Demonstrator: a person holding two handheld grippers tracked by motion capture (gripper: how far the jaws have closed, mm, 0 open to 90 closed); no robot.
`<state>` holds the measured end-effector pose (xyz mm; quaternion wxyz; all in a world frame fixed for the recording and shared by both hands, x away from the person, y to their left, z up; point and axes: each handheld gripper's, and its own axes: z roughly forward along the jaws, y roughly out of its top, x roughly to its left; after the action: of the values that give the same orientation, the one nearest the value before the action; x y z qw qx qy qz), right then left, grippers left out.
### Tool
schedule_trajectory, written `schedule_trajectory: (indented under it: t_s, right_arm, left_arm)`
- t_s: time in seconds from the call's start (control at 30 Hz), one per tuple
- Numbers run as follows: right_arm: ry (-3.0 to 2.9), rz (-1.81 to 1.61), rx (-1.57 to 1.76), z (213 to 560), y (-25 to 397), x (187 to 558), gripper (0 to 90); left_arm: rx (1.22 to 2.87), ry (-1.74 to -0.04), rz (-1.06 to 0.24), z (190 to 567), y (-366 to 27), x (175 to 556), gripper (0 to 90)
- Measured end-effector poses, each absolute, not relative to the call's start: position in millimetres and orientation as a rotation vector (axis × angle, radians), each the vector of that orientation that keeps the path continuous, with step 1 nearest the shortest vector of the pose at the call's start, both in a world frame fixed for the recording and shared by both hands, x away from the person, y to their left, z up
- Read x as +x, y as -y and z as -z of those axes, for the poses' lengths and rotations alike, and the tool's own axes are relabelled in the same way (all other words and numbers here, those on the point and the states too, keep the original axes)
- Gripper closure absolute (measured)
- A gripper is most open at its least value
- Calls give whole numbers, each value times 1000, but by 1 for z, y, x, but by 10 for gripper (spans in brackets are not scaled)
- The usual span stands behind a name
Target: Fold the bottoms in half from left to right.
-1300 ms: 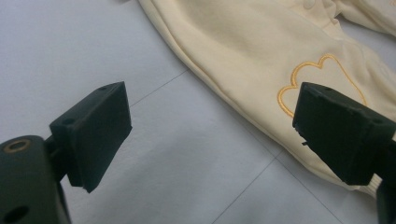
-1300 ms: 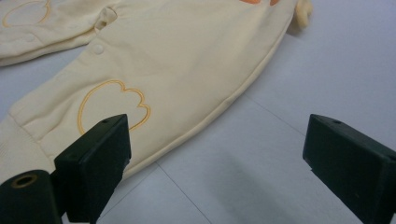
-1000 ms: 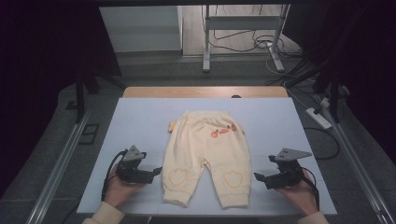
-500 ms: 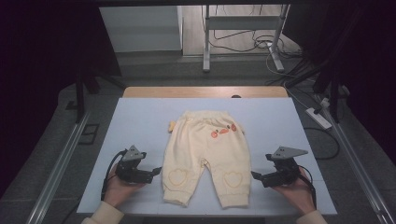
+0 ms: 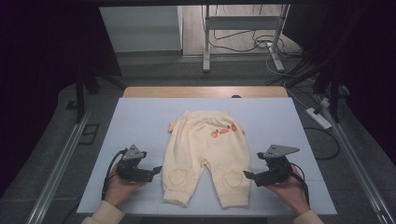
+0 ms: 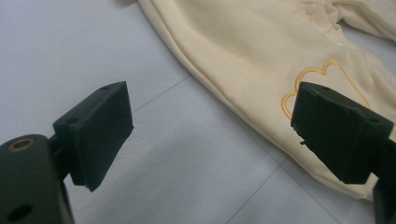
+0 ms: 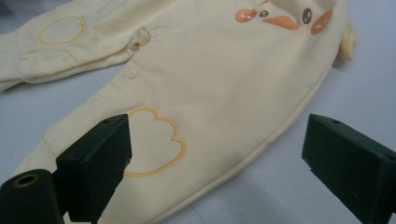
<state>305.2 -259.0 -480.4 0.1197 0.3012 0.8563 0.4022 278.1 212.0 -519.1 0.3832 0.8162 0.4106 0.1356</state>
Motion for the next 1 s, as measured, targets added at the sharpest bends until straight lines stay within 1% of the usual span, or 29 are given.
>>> schedule_trajectory:
  t_s: [0.3, 1.0]
  right_arm:
    - [-2519, -1186, 850, 479, 245, 307, 83]
    - [-2593, -1217, 734, 478, 197, 306, 85]
  left_arm:
    - [2084, -1043, -342, 519, -212, 279, 124]
    - [2086, -1050, -340, 520, -211, 281, 126]
